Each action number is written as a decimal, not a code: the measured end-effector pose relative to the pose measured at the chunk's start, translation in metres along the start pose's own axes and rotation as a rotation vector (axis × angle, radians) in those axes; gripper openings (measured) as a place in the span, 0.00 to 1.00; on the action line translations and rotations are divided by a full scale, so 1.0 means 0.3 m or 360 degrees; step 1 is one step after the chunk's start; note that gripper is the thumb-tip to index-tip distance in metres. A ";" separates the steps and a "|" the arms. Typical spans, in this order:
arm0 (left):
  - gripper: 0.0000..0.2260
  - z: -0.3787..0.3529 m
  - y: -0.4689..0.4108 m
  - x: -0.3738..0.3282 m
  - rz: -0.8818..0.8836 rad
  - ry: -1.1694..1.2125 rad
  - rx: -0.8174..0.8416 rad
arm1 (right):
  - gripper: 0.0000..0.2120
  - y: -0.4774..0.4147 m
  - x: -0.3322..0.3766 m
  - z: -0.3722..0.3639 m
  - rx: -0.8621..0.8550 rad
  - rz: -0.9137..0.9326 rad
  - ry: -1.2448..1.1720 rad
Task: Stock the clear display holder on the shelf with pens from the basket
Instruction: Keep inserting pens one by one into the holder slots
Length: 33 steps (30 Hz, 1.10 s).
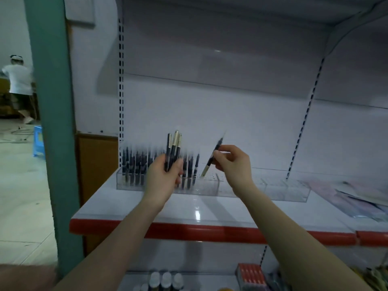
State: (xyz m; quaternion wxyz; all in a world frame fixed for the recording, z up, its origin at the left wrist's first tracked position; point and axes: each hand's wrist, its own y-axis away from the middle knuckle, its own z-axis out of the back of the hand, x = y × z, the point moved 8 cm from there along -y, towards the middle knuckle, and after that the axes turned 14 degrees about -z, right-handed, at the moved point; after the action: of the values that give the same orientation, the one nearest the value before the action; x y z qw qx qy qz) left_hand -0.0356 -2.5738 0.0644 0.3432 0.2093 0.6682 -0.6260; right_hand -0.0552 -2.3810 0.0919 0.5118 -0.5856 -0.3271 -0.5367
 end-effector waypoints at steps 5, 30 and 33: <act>0.04 0.007 -0.077 0.092 -0.0091 0.0066 -0.0147 | 0.08 -0.164 -0.022 -0.067 -0.0083 0.0129 0.0210; 0.07 -0.009 -0.095 0.196 -0.0219 -0.0119 -0.0188 | 0.08 -0.266 -0.203 -0.195 0.0122 0.0048 0.0626; 0.08 0.000 -0.095 0.198 -0.0196 -0.0132 -0.0164 | 0.09 -0.272 -0.210 -0.198 0.0121 0.0007 0.0690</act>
State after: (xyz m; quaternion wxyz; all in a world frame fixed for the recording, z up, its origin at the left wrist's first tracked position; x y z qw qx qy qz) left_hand -0.0960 -2.5862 0.0414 0.3419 0.1238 0.6962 -0.6189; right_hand -0.1619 -2.4056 0.0454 0.5931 -0.4374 -0.2281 -0.6363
